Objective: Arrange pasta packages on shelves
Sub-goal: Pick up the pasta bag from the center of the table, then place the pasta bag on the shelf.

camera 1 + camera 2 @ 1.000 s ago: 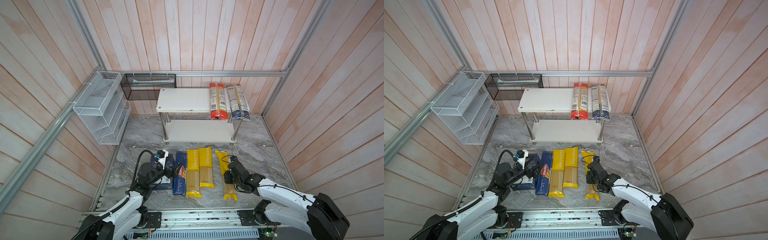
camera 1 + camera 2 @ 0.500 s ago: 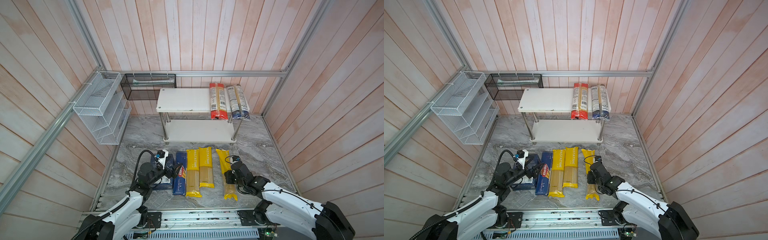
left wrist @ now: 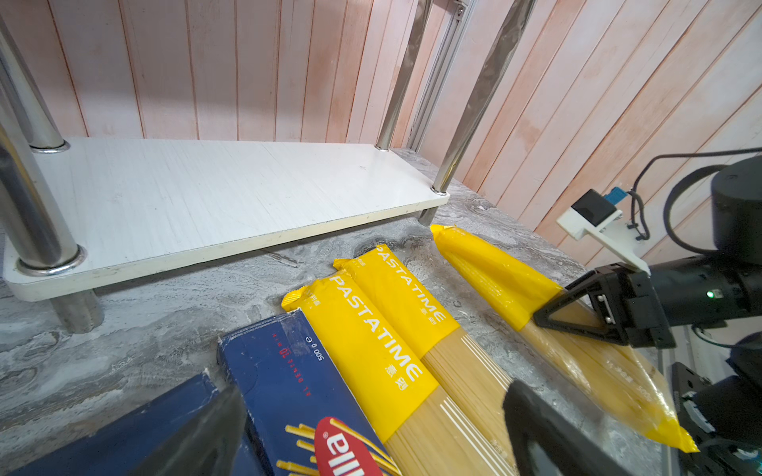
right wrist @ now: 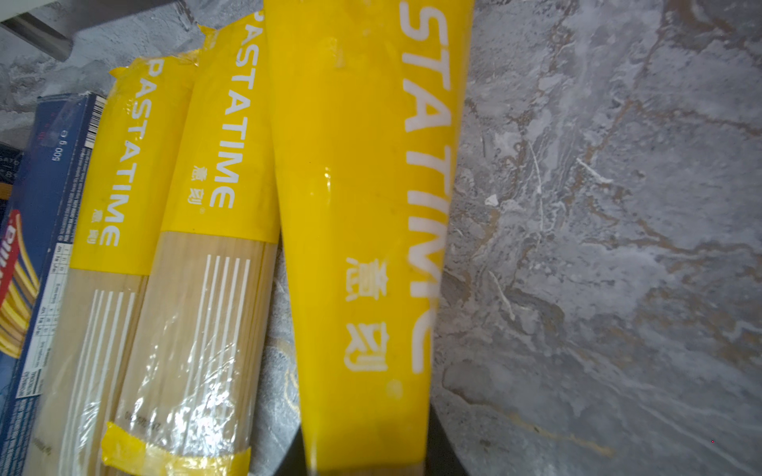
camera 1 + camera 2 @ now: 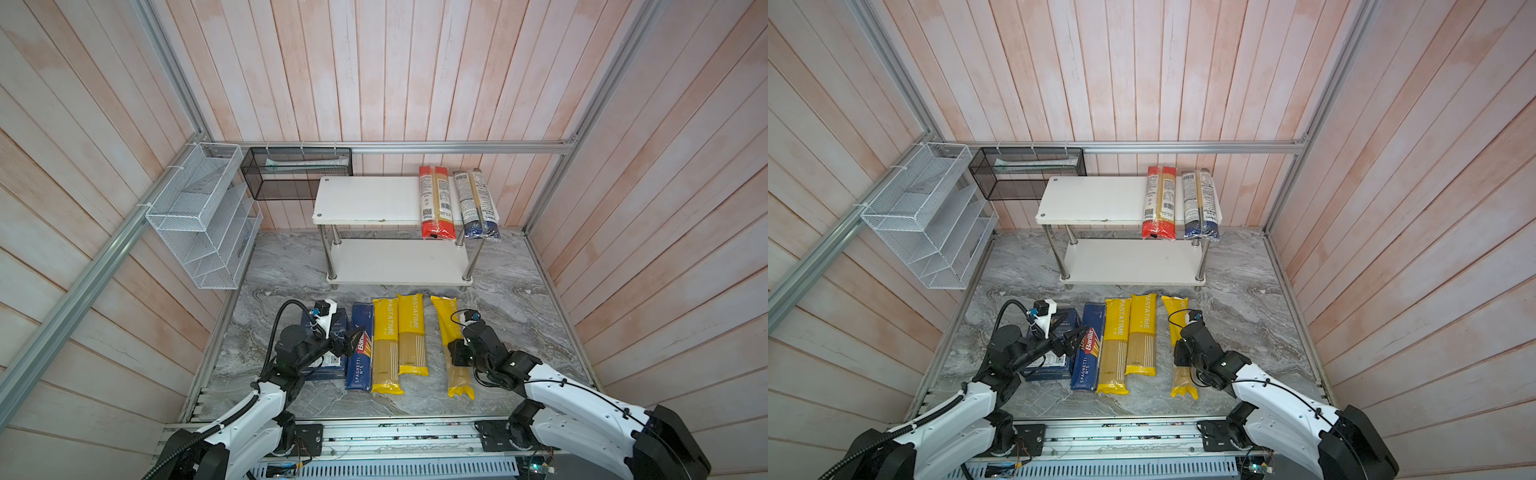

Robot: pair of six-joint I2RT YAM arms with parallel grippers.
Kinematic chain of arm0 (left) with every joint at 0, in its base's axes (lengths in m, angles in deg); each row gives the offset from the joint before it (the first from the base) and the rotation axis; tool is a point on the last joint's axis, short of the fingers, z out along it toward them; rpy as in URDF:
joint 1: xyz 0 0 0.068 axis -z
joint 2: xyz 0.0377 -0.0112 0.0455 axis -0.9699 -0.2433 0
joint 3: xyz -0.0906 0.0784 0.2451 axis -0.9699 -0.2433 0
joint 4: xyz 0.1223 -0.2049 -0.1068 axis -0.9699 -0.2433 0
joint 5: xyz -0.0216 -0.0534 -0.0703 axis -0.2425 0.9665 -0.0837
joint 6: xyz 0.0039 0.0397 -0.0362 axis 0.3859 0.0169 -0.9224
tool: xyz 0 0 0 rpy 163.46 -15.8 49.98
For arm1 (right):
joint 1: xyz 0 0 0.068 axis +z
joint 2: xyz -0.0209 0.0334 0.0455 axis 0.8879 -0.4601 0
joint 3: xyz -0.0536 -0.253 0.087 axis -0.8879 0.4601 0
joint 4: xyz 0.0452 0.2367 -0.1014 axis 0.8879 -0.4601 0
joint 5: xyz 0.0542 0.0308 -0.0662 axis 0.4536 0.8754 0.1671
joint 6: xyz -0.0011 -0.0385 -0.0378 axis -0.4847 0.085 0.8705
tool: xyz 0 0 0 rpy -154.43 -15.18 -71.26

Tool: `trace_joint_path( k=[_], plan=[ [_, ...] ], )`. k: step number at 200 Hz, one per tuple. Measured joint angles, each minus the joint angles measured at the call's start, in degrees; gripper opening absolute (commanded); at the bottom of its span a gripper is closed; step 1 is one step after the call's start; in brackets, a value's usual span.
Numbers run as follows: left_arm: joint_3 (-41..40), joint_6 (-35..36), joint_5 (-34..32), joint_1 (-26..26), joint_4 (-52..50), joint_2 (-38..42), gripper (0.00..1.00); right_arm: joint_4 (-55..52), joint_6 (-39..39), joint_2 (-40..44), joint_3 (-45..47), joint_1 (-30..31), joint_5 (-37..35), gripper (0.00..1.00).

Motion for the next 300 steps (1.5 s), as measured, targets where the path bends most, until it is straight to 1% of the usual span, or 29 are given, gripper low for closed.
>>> trace_joint_path(
  k=[128, 152, 198, 231, 269, 300],
  plan=[
    [0.0, -0.02, -1.14, 0.0, -0.17, 0.0, 1.0, -1.2, 3.04, -1.75, -8.55, 0.57, 4.57, 0.14],
    [0.0, -0.28, -1.81, 0.0, -0.55, 0.37, 1.0, -1.66, 3.17, -2.08, -11.02, 2.23, 5.07, 0.14],
    [0.0, -1.16, -5.29, 0.0, -0.96, 3.21, 1.0, -2.84, 3.17, -2.95, -16.5, 5.46, 5.22, 0.14],
    [0.0, -1.16, -5.7, 0.0, -1.14, 3.76, 1.0, -4.17, 3.17, -3.76, -19.93, 8.96, 4.35, 0.14],
    [0.0, -1.6, -7.19, 0.0, -1.9, 4.2, 1.0, -5.92, 2.78, -6.97, -24.96, 13.38, 2.71, 0.13],
    [0.0, -1.99, -10.6, 0.0, -4.26, 7.98, 1.0, -6.97, 3.45, -10.43, -30.01, 16.33, 2.29, 0.13]
  ],
)
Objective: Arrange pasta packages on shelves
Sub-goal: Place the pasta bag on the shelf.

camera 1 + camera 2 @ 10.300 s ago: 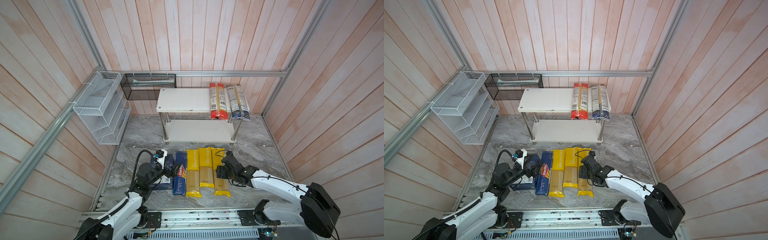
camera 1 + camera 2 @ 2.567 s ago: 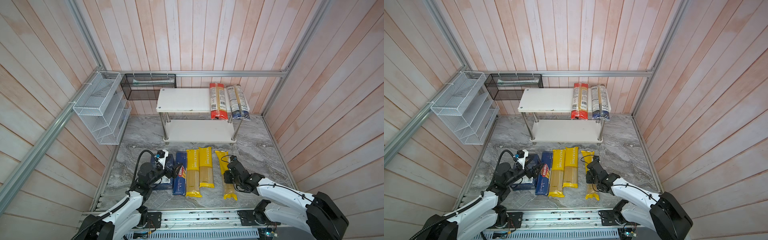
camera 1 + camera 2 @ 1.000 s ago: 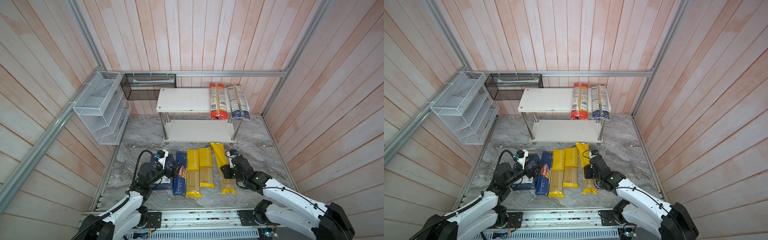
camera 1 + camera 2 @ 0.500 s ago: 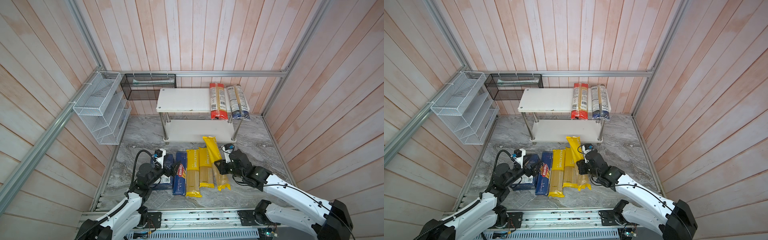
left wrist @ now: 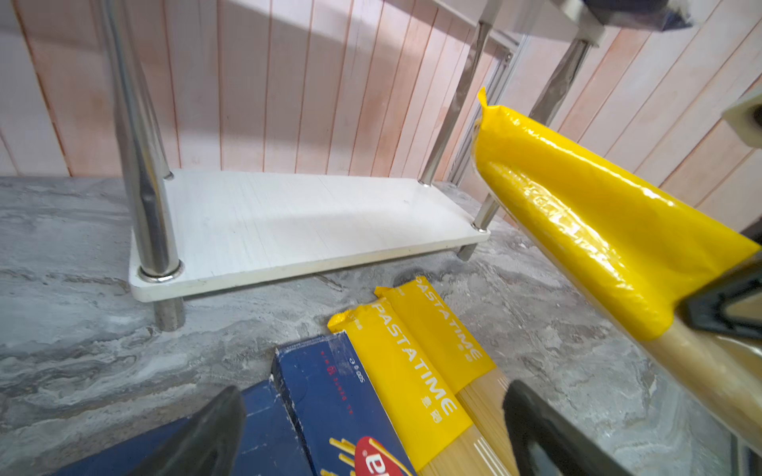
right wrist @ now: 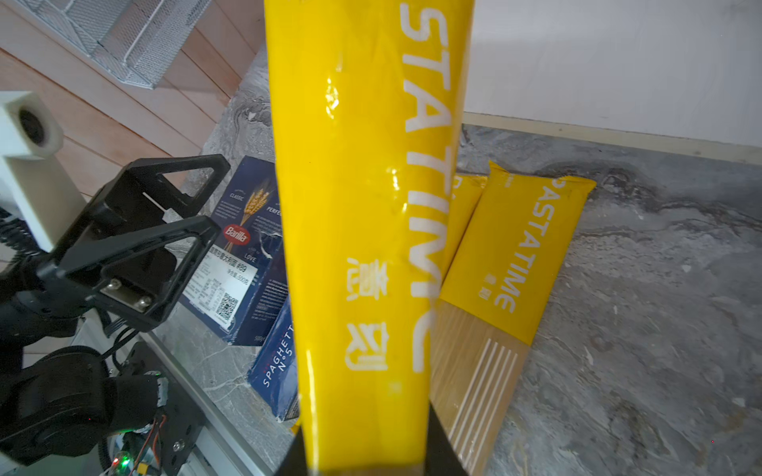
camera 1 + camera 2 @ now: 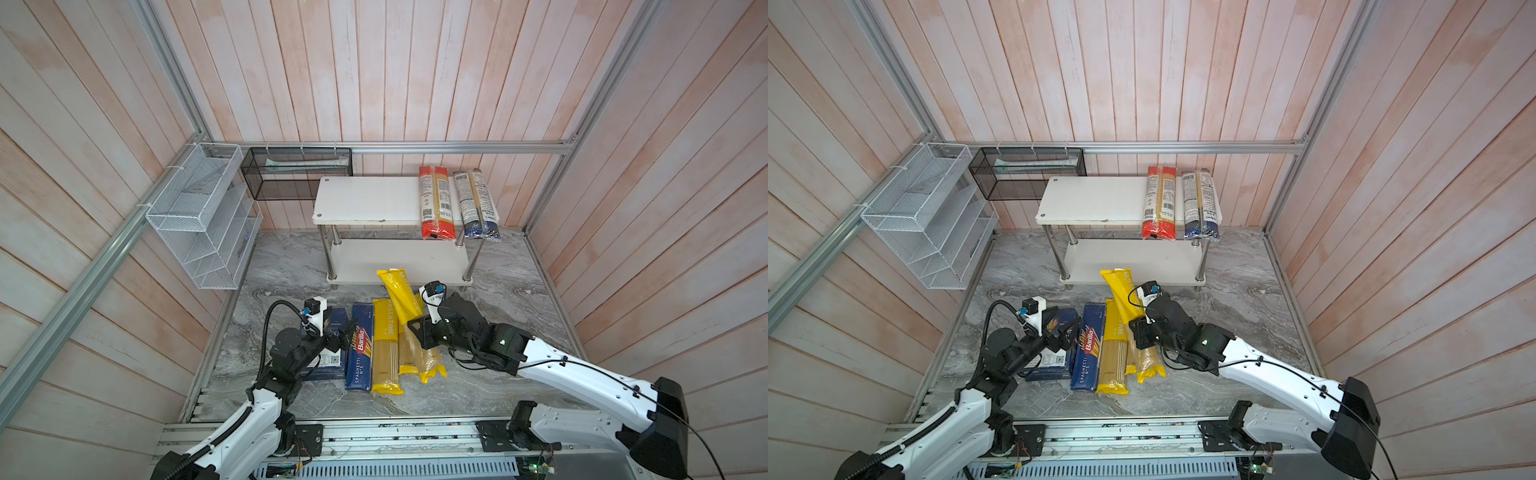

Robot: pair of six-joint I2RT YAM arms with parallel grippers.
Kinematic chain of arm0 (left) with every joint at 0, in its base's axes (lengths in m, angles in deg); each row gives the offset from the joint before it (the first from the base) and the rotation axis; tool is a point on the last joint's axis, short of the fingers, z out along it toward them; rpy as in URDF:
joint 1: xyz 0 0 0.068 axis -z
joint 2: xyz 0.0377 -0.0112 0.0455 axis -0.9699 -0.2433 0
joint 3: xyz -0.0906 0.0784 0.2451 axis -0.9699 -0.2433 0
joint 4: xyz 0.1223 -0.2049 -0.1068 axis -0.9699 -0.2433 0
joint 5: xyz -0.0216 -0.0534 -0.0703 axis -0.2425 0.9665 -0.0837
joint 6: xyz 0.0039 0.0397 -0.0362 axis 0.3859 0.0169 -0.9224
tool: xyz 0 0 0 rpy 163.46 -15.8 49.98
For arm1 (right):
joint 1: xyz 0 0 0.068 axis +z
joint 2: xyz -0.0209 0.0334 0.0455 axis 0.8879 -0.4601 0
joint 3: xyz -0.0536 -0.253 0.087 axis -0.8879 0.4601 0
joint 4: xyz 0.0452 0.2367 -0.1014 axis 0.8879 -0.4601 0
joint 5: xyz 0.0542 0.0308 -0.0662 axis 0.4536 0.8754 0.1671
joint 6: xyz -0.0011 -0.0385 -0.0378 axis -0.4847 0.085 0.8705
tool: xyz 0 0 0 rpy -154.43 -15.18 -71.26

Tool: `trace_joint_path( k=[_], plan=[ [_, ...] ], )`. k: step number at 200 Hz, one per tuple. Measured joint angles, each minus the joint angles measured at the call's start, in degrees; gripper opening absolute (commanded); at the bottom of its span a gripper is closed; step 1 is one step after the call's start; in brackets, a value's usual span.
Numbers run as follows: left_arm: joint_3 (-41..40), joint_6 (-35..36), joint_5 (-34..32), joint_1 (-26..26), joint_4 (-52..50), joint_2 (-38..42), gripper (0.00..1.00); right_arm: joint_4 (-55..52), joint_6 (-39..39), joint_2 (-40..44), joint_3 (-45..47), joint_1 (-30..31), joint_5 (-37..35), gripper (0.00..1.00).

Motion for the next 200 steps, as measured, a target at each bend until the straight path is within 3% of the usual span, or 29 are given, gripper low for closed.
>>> trace_joint_path(
  k=[30, 67, 200],
  plan=[
    [-0.24, -0.02, -4.26, -0.26, -2.82, 4.85, 1.0, -1.18, 1.64, -2.47, -5.38, 0.74, -0.02, 0.13],
    [-1.77, -0.9, -4.33, -3.69, -4.79, 10.08, 1.0, -1.62, 3.34, -4.39, -10.43, 0.76, 0.17, 0.13],
    [-0.42, 0.0, -6.38, -5.44, -12.35, 11.98, 1.0, -8.59, 7.74, -12.28, -30.18, 0.94, 0.42, 0.09]
  ],
)
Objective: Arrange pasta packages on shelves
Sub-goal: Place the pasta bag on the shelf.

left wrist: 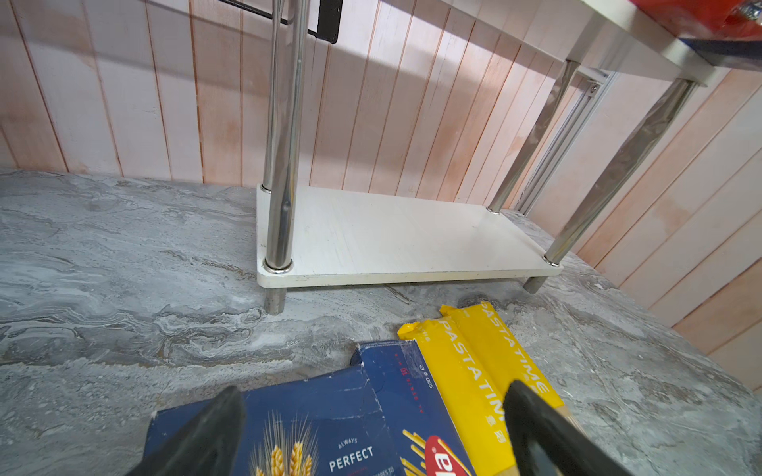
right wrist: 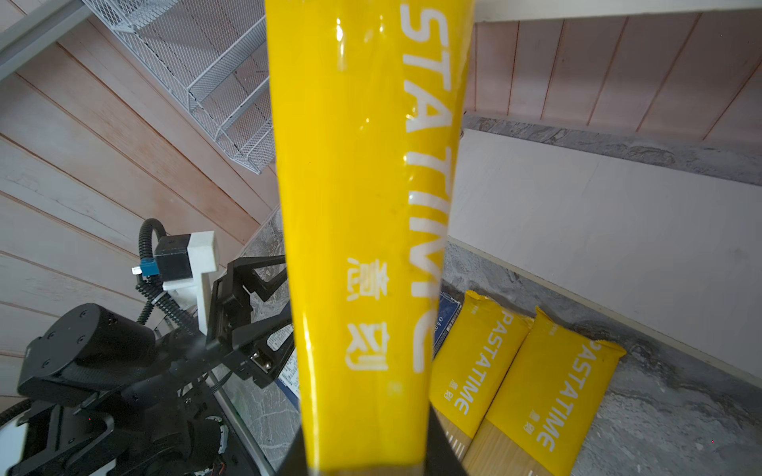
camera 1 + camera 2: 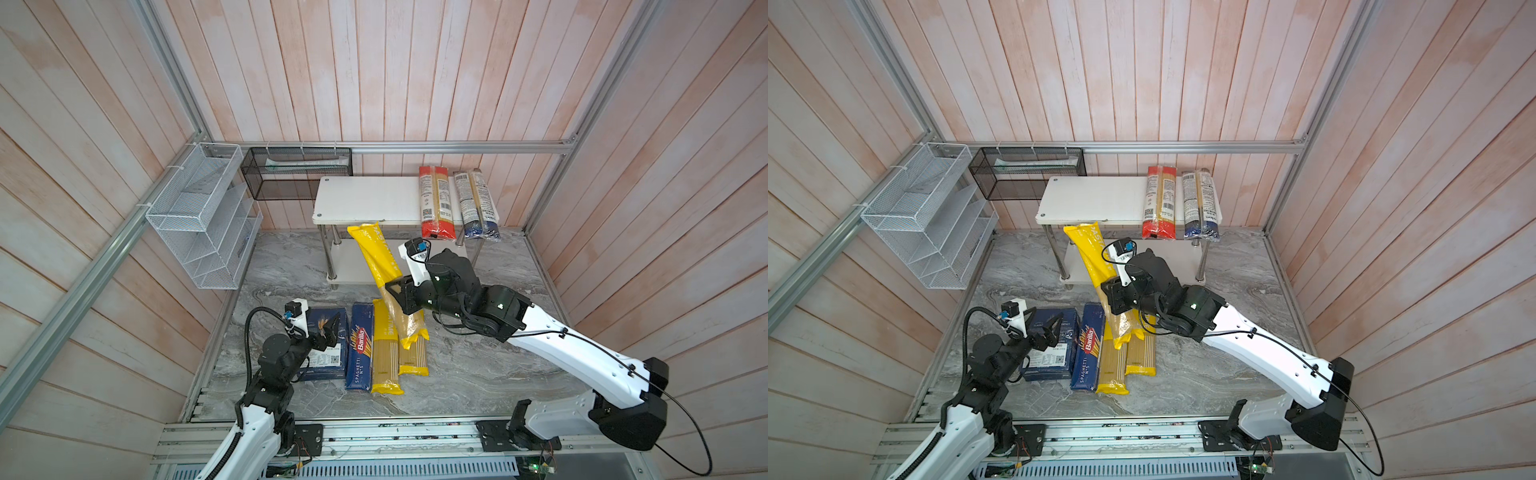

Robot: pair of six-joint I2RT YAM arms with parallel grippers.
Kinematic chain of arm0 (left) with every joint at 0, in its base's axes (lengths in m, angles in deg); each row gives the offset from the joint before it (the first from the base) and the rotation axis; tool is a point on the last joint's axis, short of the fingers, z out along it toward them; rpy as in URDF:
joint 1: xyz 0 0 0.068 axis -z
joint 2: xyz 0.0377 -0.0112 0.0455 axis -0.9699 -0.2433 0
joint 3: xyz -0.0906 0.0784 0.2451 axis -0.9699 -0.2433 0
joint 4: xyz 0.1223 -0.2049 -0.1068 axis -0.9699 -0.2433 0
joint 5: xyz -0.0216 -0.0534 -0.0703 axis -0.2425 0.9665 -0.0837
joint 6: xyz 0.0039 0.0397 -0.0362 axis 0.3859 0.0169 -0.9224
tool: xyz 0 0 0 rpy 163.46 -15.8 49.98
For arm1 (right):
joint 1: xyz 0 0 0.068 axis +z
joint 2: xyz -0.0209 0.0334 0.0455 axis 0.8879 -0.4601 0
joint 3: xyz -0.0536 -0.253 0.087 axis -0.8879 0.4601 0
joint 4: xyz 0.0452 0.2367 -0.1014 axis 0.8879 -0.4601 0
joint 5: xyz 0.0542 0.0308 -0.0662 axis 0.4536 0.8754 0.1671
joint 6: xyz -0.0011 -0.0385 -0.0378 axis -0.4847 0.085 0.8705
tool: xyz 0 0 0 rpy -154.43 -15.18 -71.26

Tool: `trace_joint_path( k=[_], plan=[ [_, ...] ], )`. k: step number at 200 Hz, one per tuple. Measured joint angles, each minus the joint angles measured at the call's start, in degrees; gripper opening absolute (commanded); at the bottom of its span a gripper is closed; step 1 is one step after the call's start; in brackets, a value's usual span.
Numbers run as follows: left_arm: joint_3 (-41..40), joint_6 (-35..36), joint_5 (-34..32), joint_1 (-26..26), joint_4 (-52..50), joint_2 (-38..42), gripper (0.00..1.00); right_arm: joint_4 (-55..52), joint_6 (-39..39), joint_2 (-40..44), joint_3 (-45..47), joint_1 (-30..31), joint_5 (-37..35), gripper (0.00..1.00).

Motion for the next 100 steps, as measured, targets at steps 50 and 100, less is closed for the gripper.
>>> trace_joint_path(
  k=[50, 100],
  plan=[
    [0.72, 0.35, 0.48, 0.0, -0.13, -2.67, 1.0, -1.46, 1.4, -4.85, -8.46, -1.16, -1.07, 0.08],
    [0.83, 0.52, 0.83, 0.0, -0.13, -2.82, 1.0, -2.43, 2.84, -10.23, -17.94, -4.37, -1.75, 0.07]
  ],
)
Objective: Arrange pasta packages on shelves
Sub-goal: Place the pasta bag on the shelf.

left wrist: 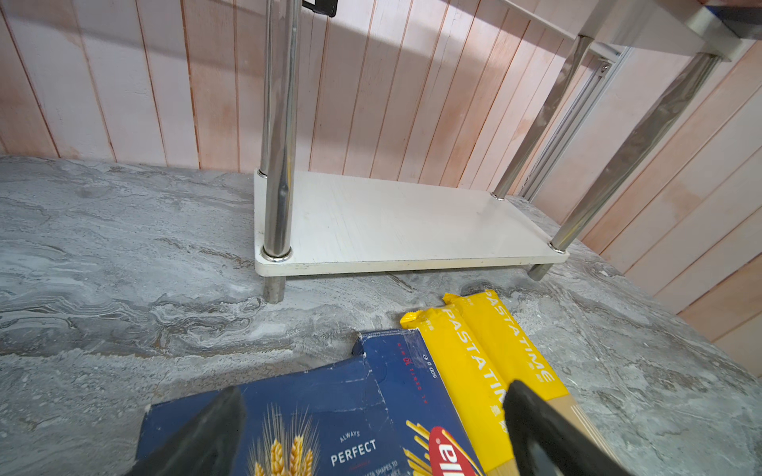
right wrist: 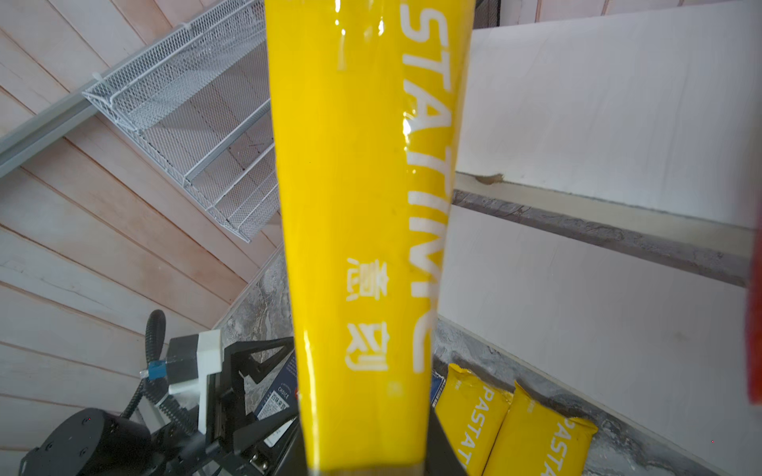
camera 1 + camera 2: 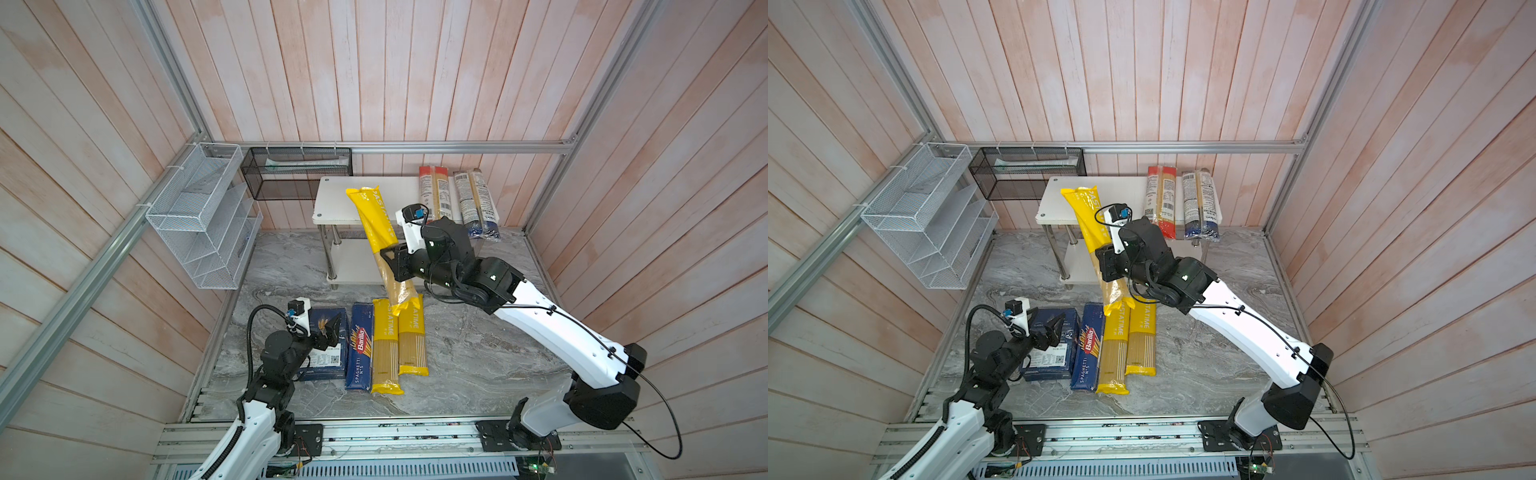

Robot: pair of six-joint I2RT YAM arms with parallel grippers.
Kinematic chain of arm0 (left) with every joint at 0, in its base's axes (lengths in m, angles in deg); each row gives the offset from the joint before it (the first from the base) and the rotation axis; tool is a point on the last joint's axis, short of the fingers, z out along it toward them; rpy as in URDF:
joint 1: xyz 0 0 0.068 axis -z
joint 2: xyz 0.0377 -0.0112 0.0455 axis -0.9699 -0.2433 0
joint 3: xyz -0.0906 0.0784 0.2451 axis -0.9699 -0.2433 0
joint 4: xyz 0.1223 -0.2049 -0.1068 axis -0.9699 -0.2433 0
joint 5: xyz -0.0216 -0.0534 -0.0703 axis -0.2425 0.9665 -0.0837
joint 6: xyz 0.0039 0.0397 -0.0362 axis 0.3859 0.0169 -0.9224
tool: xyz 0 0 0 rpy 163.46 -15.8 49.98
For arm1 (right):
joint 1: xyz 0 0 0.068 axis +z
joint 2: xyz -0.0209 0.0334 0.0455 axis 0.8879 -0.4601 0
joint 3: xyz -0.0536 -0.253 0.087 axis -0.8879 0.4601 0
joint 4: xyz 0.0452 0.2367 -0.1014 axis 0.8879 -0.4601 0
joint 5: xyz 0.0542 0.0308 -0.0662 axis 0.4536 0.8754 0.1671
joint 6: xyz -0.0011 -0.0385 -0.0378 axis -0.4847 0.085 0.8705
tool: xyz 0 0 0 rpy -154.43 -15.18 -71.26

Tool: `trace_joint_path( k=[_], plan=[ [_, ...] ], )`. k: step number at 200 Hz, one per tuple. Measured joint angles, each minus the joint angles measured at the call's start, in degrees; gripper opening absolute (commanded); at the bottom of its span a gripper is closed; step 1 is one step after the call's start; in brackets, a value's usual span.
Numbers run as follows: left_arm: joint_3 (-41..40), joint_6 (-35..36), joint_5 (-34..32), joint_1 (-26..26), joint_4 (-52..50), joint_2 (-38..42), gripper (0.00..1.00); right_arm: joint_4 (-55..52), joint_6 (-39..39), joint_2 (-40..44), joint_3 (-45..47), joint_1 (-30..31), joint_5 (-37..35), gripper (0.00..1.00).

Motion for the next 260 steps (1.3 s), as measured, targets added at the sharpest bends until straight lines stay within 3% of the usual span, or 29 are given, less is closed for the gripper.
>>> trace_joint_path(
  k=[93, 175, 260],
  plan=[
    [0.0, 0.39, 0.04, 0.0, 0.0, 0.22, 1.0, 1.05, 1.66, -7.41, -10.14, -5.01, 0.55, 0.06],
    [0.02, 0.42, 0.09, 0.0, 0.0, -0.63, 1.0, -0.35, 1.97, -17.2, -24.81, -9.88, 2.49, 0.06],
    [0.02, 0.42, 0.26, 0.0, 0.0, -0.59, 1.0, -2.05, 2.05, -21.51, -30.42, -13.7, 3.72, 0.06]
  ],
)
